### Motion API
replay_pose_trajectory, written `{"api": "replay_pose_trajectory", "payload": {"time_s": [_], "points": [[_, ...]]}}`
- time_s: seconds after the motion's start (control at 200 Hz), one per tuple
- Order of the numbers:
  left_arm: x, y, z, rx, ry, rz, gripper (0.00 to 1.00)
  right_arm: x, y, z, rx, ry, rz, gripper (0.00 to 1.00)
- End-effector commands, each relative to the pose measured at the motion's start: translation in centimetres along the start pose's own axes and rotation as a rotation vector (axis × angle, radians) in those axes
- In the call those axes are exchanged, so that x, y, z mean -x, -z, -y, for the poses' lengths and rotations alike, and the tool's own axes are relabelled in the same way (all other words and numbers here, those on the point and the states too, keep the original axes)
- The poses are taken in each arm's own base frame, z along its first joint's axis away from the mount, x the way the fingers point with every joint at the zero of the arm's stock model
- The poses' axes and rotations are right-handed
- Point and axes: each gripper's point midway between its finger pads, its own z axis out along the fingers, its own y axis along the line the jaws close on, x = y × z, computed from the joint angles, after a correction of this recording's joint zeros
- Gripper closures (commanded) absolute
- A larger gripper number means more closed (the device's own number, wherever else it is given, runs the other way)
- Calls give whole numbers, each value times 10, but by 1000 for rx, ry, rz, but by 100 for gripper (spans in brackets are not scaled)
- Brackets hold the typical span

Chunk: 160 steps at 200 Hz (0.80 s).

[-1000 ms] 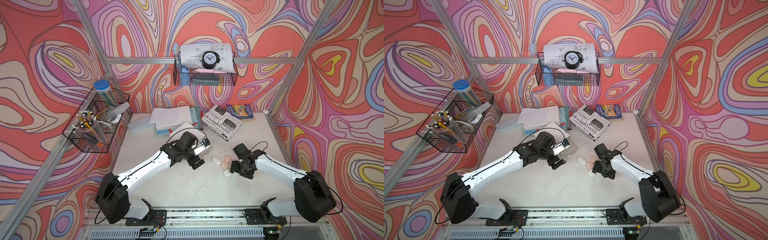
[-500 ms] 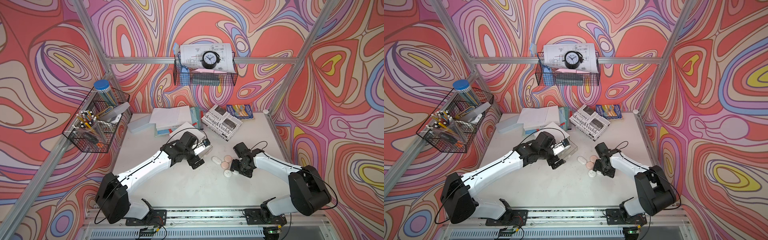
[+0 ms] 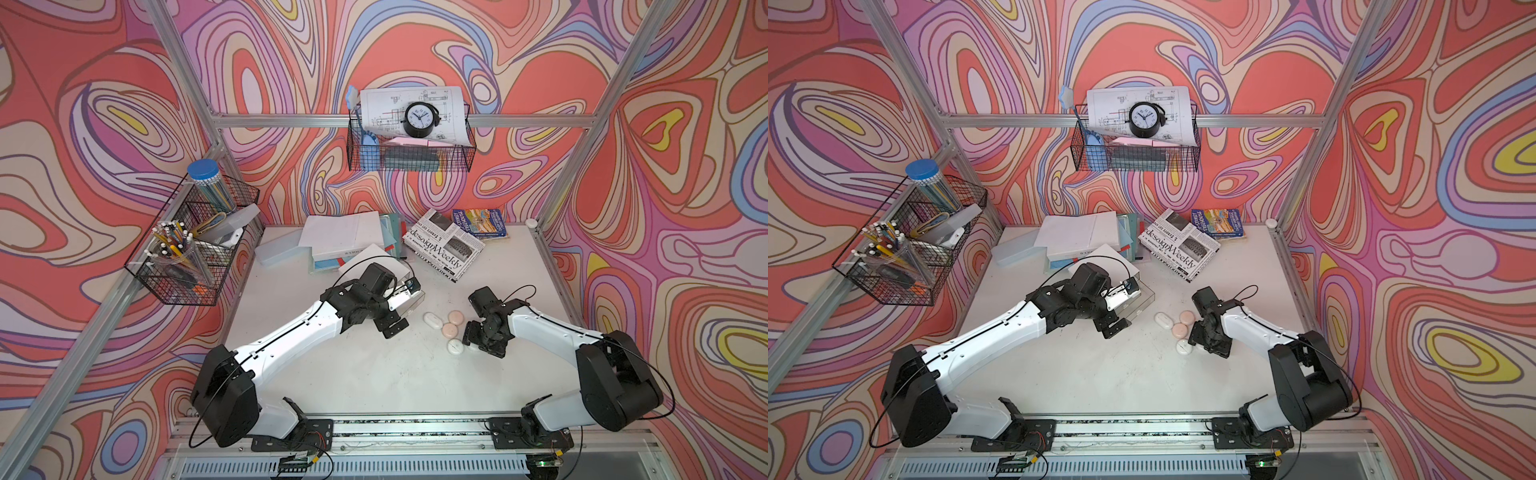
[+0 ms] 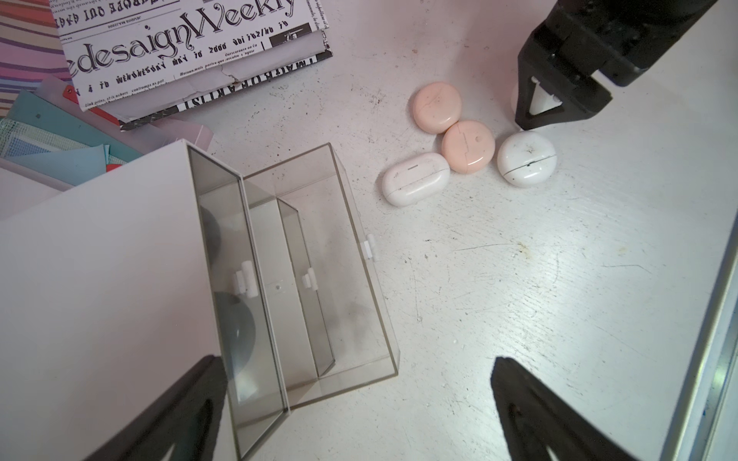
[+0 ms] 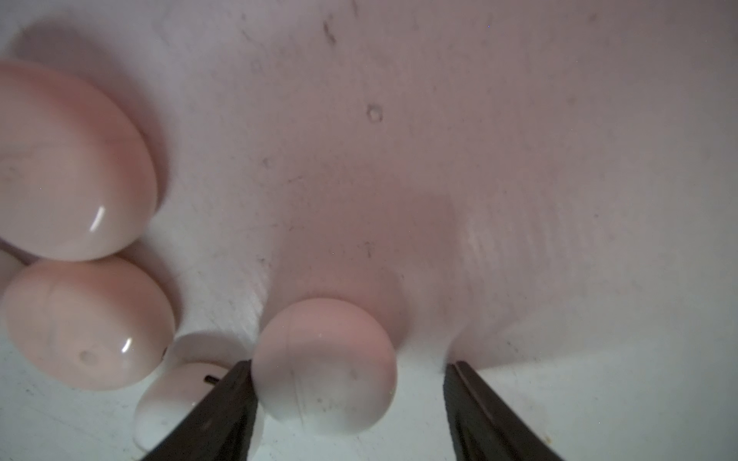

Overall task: Put the bluetooth earphones in the drawer according to color
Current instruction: Pick up the Bluetooth earphone from the center of the board.

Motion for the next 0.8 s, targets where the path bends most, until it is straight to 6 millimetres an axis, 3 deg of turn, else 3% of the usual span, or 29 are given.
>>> {"api": "replay_pose_trajectory", "payload": {"time_s": [0.0, 0.531, 0.671, 0.796], "points": [[1, 1, 2, -5, -15, -23, 2, -4, -6, 2, -4, 9, -25, 27], [0, 2, 0, 5, -18, -34, 1, 0, -17, -1, -16, 31, -30, 41], [-1, 2, 0, 4, -17, -35, 2, -2, -19, 1, -20, 32, -36, 54], [1, 4, 0, 3, -13, -29, 1, -1, -15, 4, -24, 29, -16, 75]]}}
